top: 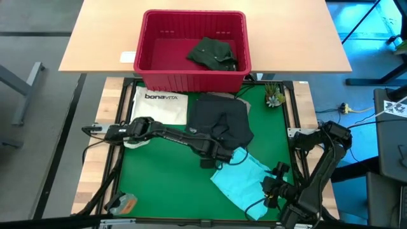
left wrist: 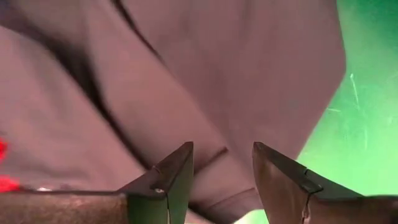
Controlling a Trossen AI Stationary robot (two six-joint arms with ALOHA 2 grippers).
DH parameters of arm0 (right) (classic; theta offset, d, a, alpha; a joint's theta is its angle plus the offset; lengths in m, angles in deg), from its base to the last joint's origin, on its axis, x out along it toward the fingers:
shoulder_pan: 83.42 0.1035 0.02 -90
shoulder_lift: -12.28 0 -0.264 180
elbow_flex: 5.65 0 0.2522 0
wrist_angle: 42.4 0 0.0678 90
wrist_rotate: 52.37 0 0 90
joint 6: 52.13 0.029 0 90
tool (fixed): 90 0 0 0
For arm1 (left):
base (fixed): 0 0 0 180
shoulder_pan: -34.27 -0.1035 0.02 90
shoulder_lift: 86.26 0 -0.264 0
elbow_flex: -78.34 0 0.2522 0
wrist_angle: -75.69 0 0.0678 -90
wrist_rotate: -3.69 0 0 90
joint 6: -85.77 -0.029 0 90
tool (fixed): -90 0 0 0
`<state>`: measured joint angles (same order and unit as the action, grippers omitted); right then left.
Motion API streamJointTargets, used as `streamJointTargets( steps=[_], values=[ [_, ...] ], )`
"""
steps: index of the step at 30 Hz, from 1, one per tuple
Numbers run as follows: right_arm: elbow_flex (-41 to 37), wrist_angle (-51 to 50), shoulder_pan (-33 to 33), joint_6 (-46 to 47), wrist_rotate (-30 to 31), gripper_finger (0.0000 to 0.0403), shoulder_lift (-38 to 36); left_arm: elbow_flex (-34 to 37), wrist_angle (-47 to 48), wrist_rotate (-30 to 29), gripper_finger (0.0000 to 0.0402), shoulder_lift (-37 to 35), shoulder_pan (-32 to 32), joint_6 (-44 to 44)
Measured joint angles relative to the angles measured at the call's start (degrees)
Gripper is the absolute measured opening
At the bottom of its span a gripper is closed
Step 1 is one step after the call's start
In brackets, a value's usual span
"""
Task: Fold Laundry from Bin
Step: Fold the light blue shorts from the red laundry bin, then adjust the folded black shorts
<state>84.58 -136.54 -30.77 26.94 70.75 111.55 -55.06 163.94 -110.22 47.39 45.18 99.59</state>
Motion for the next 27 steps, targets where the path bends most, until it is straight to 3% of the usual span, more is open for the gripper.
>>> streamJointTargets(
  steps=[6, 16, 20, 27],
  values=[
    [0.0, 0.0, -0.6, -1.7, -1.3, 0.0248, 0.0, 4.3, -3.6, 6.1, 0.0158, 0.0, -3.4, -1.6],
    [0.0, 0.0, -0.6, -1.8, -0.9, 0.0248, 0.0, 4.5, -8.9, 18.0, 0.0152, 0.0, -6.5, -5.7],
    [0.0, 0.0, -0.6, -1.8, -0.9, 0.0248, 0.0, 4.5, -9.5, 19.6, 0.0120, 0.0, -7.3, -6.7],
    [0.0, 0.0, -0.6, -1.8, -1.2, 0.0248, 0.0, 4.5, -9.6, 19.5, 0.0028, 0.0, -7.6, -6.7]
  ],
)
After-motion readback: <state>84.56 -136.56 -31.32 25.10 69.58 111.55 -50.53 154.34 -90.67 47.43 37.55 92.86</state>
